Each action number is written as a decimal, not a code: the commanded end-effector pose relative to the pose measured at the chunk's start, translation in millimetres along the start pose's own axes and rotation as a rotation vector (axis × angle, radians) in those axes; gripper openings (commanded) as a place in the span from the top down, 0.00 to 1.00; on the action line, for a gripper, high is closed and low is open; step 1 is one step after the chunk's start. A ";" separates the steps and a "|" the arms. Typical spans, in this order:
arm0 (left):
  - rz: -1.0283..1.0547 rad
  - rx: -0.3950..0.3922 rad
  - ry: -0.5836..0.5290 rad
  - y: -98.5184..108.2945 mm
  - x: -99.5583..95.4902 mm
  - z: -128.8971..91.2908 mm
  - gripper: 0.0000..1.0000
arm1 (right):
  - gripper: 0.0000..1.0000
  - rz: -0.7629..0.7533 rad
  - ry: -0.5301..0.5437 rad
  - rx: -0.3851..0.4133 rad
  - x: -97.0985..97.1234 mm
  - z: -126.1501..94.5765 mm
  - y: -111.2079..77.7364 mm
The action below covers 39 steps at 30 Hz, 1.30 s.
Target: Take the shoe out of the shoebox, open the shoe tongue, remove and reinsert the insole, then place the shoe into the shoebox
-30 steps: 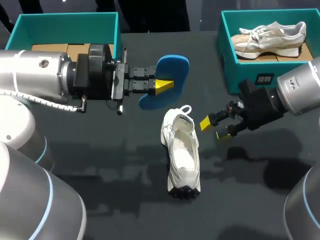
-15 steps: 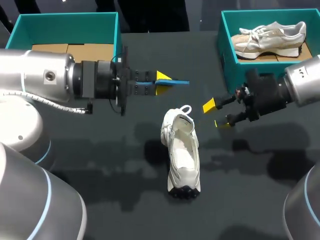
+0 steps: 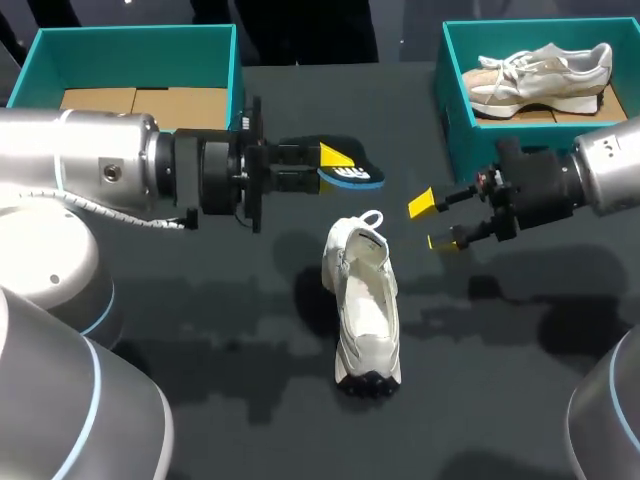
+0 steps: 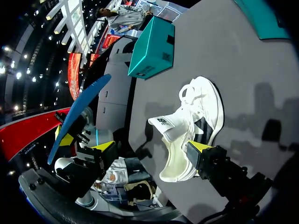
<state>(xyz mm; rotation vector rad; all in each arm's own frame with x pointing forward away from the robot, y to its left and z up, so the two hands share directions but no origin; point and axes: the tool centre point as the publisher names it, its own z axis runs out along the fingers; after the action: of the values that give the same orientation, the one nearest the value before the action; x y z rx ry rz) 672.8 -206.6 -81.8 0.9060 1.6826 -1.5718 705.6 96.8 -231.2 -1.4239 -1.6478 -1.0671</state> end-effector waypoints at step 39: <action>0.535 0.009 0.026 79.3 64.4 39.8 1.00 | 0.00 0.028 0.201 -0.019 39.7 3.6 57.9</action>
<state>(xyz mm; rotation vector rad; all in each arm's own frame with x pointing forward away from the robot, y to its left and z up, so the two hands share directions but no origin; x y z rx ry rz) 697.7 -235.5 -180.2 1.2427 1.3057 -1.1980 751.8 114.7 -189.7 -1.3064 -1.4676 -1.1862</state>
